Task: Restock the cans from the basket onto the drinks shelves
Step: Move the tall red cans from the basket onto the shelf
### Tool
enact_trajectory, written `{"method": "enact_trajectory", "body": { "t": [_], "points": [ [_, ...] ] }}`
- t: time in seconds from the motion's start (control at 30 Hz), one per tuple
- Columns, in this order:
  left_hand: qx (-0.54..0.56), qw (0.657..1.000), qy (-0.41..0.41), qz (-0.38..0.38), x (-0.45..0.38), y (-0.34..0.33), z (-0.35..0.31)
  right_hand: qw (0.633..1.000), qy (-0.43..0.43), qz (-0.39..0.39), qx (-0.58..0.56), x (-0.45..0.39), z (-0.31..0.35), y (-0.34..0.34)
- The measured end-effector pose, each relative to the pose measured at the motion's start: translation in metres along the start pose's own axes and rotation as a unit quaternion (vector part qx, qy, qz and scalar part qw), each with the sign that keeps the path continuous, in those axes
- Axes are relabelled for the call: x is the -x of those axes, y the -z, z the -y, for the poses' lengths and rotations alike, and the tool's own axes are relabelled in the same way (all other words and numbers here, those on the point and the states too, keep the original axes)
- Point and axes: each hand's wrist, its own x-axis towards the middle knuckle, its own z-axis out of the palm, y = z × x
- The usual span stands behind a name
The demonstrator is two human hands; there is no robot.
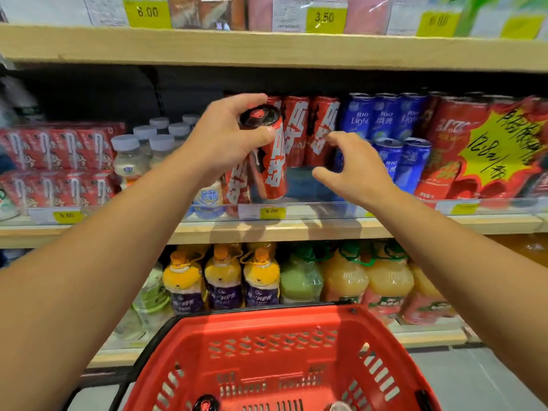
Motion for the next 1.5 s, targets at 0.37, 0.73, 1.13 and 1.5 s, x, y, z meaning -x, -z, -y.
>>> {"method": "enact_trajectory", "body": {
  "t": [0.37, 0.73, 1.13, 1.5],
  "points": [
    [-0.242, 0.968, -0.046, 0.039, -0.034, -0.034, 0.006, 0.966, 0.013, -0.027, 0.258, -0.001, -0.038, -0.028],
    [-0.391, 0.909, -0.027, 0.137, -0.048, -0.035, 0.013, 0.964, -0.001, -0.049, 0.262, 0.001, -0.037, -0.037],
    [-0.438, 0.886, 0.015, 0.151, -0.061, -0.029, 0.036, 0.964, 0.005, -0.055, 0.260, 0.002, -0.038, -0.038],
    [-0.456, 0.869, 0.019, 0.191, -0.067, -0.027, 0.019, 0.967, 0.002, -0.068, 0.244, 0.001, -0.038, -0.039]
  ]
}}
